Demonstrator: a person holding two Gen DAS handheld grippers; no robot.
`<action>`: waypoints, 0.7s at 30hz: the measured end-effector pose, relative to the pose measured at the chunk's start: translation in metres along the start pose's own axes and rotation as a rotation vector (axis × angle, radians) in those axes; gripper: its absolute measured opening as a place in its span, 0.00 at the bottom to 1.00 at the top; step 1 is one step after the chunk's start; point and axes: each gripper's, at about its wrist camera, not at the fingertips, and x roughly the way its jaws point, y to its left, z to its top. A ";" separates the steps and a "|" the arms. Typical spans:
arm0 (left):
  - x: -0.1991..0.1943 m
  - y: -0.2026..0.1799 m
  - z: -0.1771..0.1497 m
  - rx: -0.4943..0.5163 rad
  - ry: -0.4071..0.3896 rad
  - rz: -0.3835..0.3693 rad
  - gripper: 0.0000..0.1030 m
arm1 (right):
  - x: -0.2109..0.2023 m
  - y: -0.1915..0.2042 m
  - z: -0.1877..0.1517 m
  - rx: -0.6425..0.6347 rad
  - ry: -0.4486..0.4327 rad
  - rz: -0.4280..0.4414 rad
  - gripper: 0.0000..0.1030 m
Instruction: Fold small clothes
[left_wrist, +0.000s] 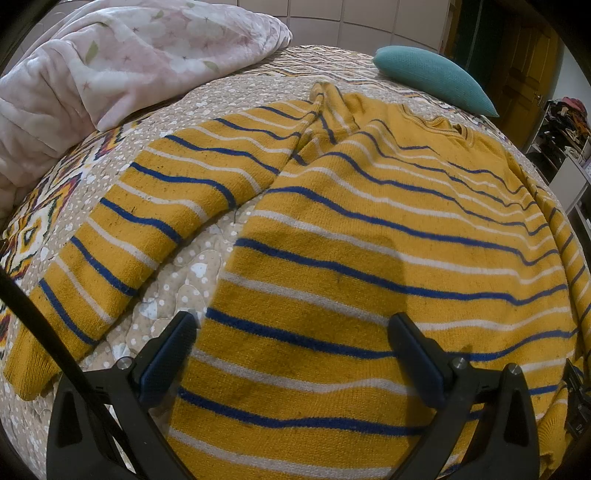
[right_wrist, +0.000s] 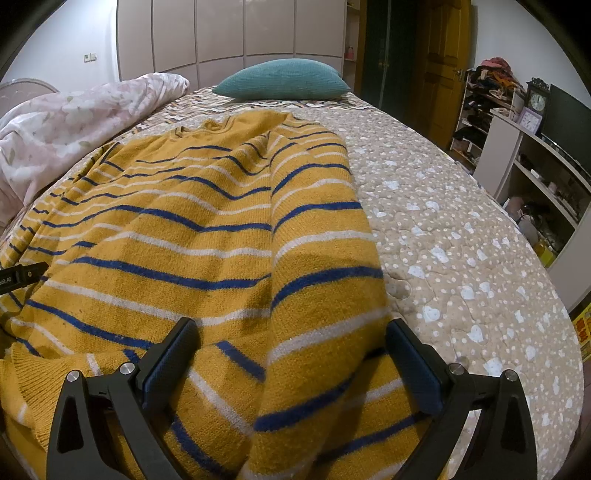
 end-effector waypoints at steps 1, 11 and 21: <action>0.000 -0.001 0.000 0.000 0.000 0.000 1.00 | 0.000 0.000 0.000 0.005 0.007 0.005 1.00; 0.000 0.001 0.000 0.000 0.000 -0.001 1.00 | 0.000 0.000 -0.001 0.023 0.030 0.024 1.00; 0.000 0.001 0.000 0.001 0.000 -0.001 1.00 | 0.000 -0.001 -0.001 0.027 0.065 0.028 1.00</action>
